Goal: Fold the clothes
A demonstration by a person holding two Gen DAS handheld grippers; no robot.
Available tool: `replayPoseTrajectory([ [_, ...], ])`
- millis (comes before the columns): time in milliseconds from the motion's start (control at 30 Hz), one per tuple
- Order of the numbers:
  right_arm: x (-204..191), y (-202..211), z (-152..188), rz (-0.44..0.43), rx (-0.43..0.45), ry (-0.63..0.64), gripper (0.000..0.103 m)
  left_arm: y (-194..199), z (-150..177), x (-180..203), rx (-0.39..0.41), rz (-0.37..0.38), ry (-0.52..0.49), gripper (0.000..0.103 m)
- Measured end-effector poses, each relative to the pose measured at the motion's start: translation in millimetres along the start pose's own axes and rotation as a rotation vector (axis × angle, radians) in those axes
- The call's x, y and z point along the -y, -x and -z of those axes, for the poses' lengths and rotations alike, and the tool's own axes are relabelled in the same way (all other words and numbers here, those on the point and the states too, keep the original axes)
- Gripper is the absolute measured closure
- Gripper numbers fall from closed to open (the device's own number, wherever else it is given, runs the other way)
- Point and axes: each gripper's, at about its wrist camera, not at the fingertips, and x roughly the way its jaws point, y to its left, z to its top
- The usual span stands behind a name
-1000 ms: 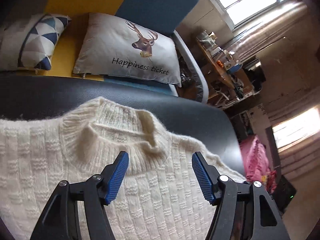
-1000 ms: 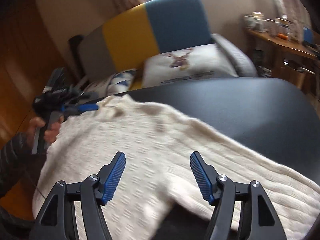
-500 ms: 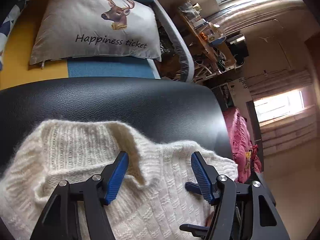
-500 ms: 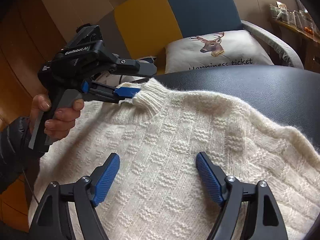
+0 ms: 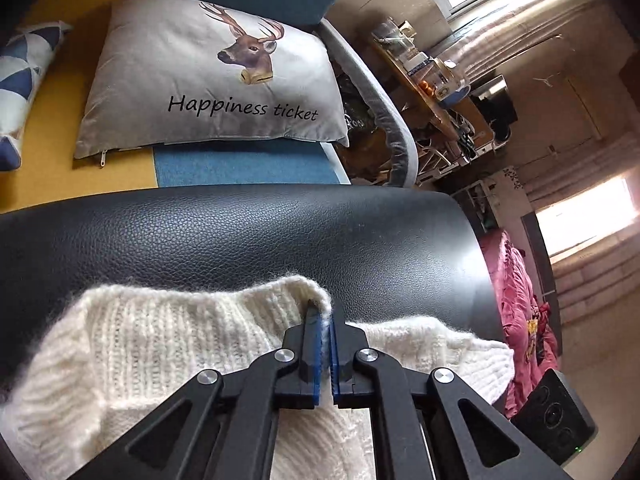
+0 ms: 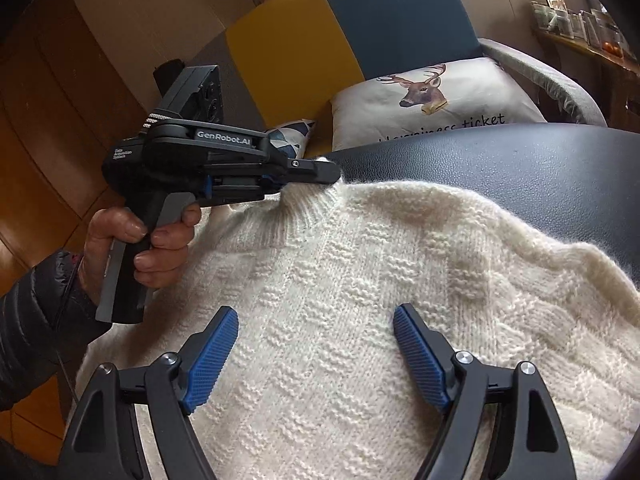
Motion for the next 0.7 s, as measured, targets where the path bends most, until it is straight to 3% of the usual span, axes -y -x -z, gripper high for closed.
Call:
replayPoseTrajectory([
  [33, 0, -1, -1, 0.003, -0.001, 0.002, 0.02, 6, 0, -1, 0.007, 0.005, 0.017, 0.092],
  [100, 0, -1, -1, 0.008, -0.003, 0.005, 0.02, 26, 0, -4, 0.052, 0.032, 0.058, 0.056],
  [167, 1, -1, -1, 0.008, -0.003, 0.004, 0.02, 53, 8, -6, 0.126, 0.026, 0.07, 0.046],
  [267, 0, -1, -2, 0.01, -0.005, 0.004, 0.02, 91, 35, -11, 0.22, -0.063, 0.044, 0.046],
  [400, -5, -3, -11, 0.024, -0.036, -0.013, 0.019, 123, 86, -32, 0.273, -0.19, 0.033, 0.047],
  [500, -13, -13, -37, -0.207, -0.035, -0.146, 0.019, 137, 114, -45, 0.315, -0.211, 0.052, 0.048],
  [600, -27, -37, -71, -0.416, -0.056, -0.26, 0.019, 140, 130, -40, 0.323, -0.191, 0.007, 0.048],
  [700, -38, -70, -104, -0.461, -0.086, -0.343, 0.019, 135, 140, -28, 0.31, -0.177, -0.062, 0.047],
])
